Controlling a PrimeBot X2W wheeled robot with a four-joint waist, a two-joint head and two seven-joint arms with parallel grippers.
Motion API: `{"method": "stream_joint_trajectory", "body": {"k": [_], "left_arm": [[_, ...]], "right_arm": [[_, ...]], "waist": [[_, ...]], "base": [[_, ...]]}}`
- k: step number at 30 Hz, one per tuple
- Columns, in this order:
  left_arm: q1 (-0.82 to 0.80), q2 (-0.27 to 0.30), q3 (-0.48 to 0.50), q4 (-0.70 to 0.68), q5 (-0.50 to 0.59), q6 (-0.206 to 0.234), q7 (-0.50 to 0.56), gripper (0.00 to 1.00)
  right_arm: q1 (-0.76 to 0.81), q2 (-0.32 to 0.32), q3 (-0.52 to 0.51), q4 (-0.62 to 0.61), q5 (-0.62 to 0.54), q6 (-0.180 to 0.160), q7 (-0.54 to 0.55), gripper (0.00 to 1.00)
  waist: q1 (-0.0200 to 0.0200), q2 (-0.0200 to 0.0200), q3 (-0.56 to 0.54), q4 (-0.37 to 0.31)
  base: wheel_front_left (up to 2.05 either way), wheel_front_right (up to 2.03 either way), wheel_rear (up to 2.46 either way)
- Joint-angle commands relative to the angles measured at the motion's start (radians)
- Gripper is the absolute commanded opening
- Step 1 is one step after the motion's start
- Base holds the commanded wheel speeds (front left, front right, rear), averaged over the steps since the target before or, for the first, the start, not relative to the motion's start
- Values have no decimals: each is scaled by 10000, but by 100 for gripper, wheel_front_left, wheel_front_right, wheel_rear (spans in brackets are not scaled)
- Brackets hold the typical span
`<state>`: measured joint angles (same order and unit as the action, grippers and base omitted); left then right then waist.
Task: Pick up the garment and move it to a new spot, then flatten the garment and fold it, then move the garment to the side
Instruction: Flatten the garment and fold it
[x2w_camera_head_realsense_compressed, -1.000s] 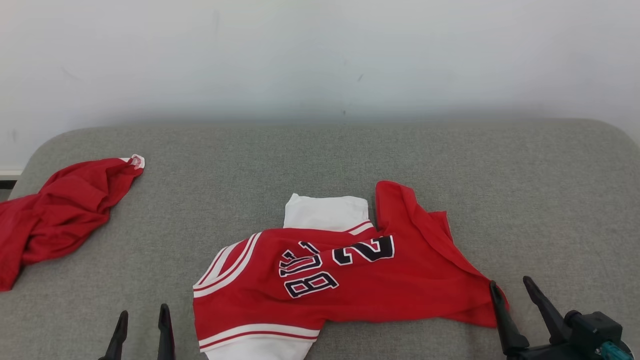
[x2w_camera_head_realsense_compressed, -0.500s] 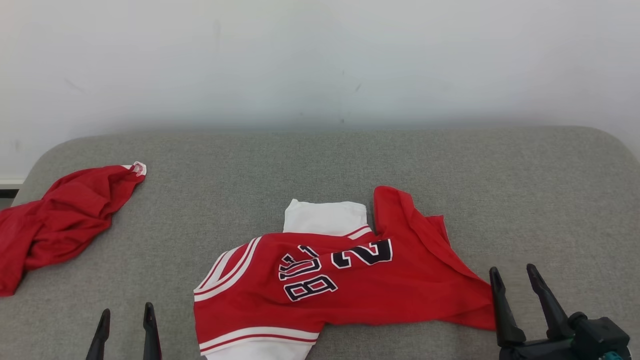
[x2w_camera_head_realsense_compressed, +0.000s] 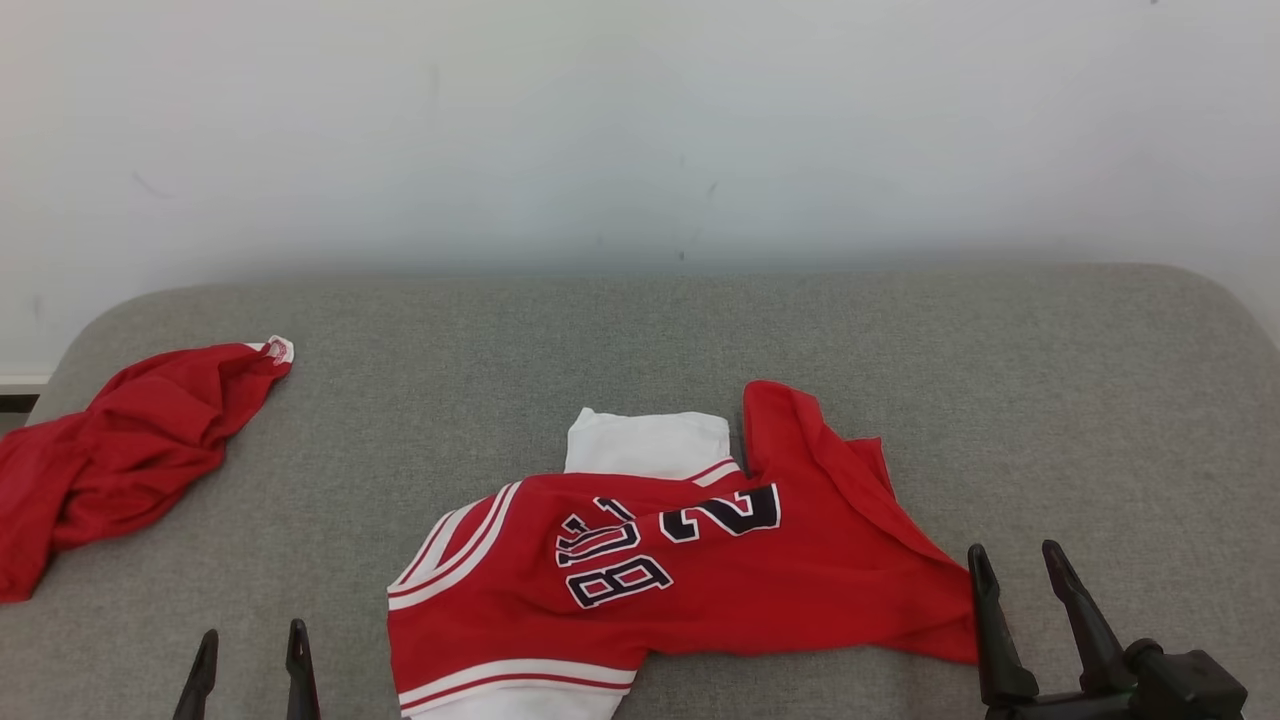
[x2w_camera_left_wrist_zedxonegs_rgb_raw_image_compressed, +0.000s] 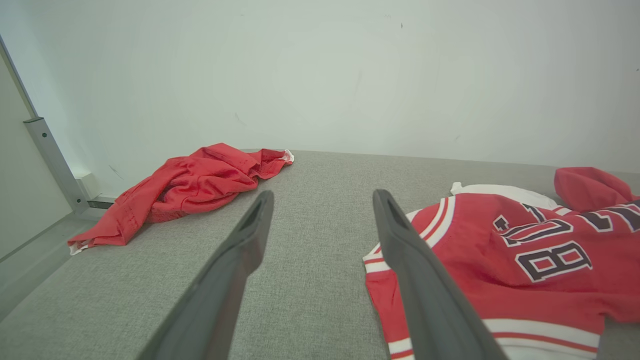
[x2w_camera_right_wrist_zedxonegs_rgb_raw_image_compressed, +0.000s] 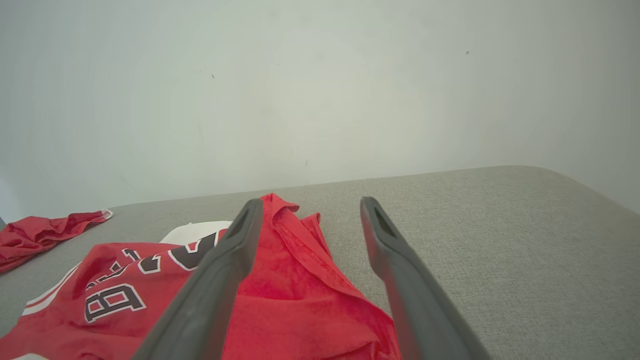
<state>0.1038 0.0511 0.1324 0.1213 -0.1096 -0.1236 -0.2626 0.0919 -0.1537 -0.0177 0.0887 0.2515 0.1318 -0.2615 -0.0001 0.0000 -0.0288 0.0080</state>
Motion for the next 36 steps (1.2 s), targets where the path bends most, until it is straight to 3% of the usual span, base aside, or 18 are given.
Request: {"method": "stream_joint_trajectory", "body": {"k": [1,18,25,36], "left_arm": [[140,-13,13,-55,78,-21,-32,100],[195,102,-129,-61,605,-45,-32,100],[233,113,-314,224,132,-81,-32,100],[124,508,-2951,2850,-1253,-58,45,100]], "right_arm": [[86,99,-27,-24,-88,-24,-48,100],[175,332,-267,80,-296,-24,-47,100],[268,373,-465,359,-403,-24,-48,100],[-297,-163,-711,2584,-498,-24,-28,100]], "waist": [[1,0,-4,6],[1,0,-3,-12],[1,0,-36,-15],[1,0,1,-23]], "base": [[0,0,0],[0,0,0],[0,0,0],[0,0,0]]}}
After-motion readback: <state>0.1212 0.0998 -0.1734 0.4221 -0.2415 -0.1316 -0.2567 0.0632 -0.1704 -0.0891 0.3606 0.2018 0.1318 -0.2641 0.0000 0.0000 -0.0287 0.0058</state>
